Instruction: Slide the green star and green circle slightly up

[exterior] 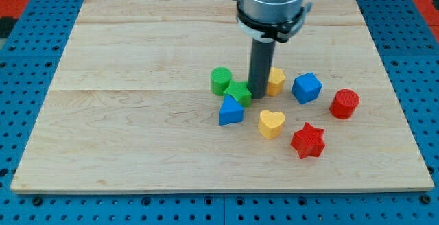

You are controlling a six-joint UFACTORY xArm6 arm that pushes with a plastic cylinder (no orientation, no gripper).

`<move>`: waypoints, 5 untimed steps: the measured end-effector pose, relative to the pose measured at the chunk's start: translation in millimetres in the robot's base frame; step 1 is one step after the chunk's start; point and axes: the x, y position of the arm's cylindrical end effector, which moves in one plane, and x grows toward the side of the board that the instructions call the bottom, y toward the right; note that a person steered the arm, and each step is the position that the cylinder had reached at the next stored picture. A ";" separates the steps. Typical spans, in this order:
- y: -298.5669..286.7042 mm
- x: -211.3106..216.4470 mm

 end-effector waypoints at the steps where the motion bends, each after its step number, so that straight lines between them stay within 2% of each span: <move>1: 1.2 -1.3; 3: 57.1 9.4; 4: 47.3 39.5; 5: -6.4 41.0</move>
